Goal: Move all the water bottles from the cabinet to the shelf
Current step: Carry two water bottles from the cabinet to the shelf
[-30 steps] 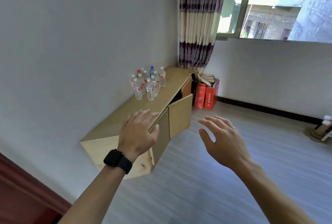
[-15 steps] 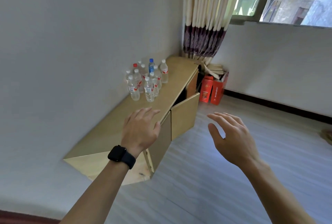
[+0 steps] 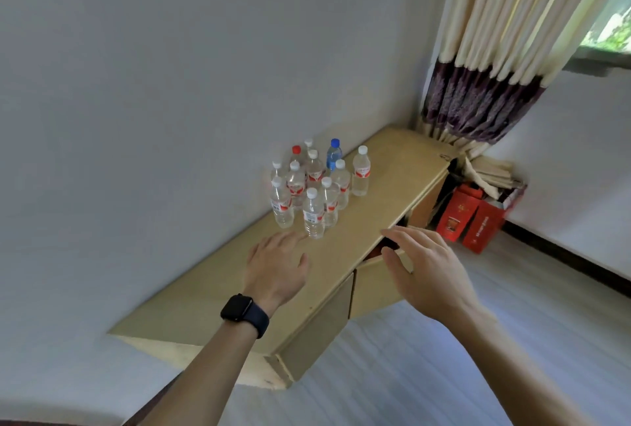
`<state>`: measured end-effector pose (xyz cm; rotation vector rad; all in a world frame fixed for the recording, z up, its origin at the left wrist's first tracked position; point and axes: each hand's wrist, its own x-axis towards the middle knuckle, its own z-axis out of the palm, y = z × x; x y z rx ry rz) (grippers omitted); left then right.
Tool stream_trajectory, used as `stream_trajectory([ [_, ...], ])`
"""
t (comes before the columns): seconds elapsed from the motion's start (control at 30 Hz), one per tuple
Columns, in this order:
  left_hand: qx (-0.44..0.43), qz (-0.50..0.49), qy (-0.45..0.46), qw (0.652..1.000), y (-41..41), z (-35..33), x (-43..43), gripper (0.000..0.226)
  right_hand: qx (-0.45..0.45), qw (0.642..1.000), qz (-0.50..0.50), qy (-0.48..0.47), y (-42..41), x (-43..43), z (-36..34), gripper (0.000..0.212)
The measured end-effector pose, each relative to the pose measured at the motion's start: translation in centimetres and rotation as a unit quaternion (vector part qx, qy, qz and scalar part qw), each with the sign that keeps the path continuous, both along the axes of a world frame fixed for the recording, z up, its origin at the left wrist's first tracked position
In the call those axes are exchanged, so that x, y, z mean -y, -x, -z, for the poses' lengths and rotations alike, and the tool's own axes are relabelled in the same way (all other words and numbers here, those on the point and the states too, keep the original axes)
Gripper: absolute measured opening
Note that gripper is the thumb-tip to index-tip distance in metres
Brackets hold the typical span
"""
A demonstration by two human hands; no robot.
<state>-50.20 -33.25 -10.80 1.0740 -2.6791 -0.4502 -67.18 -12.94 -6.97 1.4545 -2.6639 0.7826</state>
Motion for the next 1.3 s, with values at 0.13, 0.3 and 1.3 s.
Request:
stream_trajectory([
  [0.13, -0.021, -0.05, -0.048, 0.997, 3.5, 1.4, 3.2, 0.044, 0.011, 0.999, -0.037, -0.02, 5.0, 4.8, 0.9, 0.036],
  [0.3, -0.063, -0.104, -0.132, 0.984, 7.4, 4.0, 7.9, 0.044, 0.033, 0.995, -0.065, -0.063, 10.2, 11.6, 4.2, 0.04],
  [1.3, -0.095, -0.211, -0.339, 0.912, 20.9, 17.5, 19.8, 0.064, 0.204, 0.94, -0.178, -0.206, 23.1, 36.4, 20.7, 0.073],
])
